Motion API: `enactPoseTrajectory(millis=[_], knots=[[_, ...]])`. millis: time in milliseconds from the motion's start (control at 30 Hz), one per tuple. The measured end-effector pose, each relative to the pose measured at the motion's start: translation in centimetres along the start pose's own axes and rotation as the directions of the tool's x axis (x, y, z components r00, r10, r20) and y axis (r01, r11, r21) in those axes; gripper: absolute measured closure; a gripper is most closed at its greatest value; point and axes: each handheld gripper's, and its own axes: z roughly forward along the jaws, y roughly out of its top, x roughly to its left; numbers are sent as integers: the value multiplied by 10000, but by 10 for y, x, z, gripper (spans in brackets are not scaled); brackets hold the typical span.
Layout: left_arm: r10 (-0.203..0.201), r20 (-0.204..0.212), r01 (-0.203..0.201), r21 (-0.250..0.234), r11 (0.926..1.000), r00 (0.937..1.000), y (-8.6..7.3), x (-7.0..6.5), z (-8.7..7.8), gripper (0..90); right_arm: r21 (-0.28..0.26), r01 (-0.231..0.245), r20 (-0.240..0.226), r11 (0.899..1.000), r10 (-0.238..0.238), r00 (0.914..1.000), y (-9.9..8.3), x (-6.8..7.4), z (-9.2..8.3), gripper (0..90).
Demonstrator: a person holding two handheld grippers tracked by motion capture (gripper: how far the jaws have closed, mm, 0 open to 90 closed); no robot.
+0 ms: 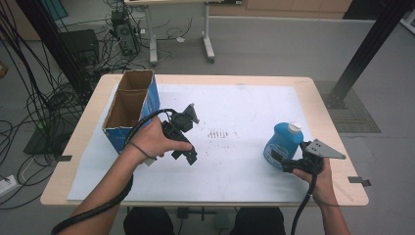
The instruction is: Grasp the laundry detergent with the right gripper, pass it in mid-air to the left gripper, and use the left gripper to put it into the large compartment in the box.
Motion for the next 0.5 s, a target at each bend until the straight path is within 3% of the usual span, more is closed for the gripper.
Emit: enactPoseTrajectory(millis=[500], knots=[[26,18,-26,20,10000,10000,1,-1,0,114,50,1,131,10000,-2,9999,-2,-1,0,229]])
